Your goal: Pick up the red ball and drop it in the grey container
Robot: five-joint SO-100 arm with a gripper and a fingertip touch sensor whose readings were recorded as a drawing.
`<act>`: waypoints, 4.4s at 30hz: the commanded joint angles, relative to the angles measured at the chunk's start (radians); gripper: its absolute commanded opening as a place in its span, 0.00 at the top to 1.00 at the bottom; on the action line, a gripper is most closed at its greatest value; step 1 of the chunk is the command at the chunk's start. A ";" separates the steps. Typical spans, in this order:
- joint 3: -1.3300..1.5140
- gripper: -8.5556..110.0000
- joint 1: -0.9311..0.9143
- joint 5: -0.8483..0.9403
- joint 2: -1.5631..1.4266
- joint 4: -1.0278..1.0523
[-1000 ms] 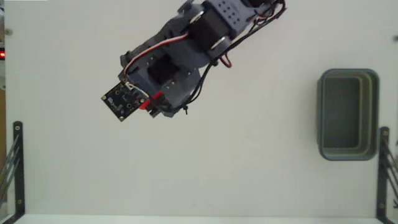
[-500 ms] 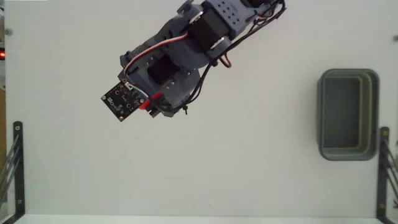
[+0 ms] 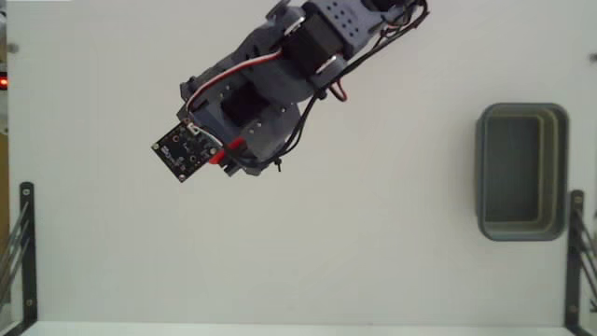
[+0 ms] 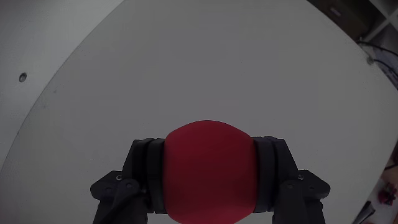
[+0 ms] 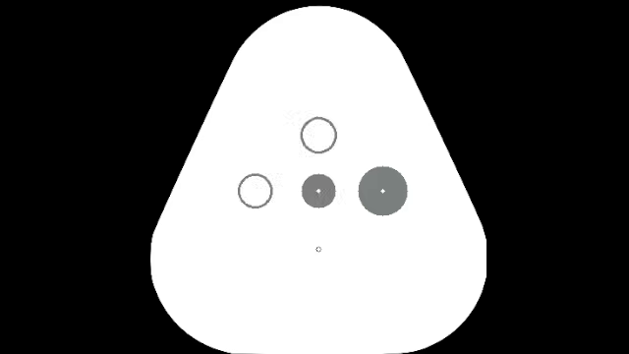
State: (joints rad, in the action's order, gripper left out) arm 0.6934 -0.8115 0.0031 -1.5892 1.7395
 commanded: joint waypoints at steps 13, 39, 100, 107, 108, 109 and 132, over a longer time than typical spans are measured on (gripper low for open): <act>-0.034 0.35 -0.010 -0.003 -0.023 0.005; -0.034 0.35 -0.009 -0.003 -0.023 0.005; 0.347 0.35 1.135 -0.003 -0.033 -0.242; 0.393 0.35 1.273 -0.003 -0.034 -0.272; 0.397 0.35 1.285 -0.003 -0.034 -0.275; 0.403 0.35 1.304 -0.003 -0.034 -0.279; 0.457 0.35 1.464 -0.003 -0.036 -0.314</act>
State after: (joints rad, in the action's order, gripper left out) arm 1.1428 0.6366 0.0031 -1.5877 1.4373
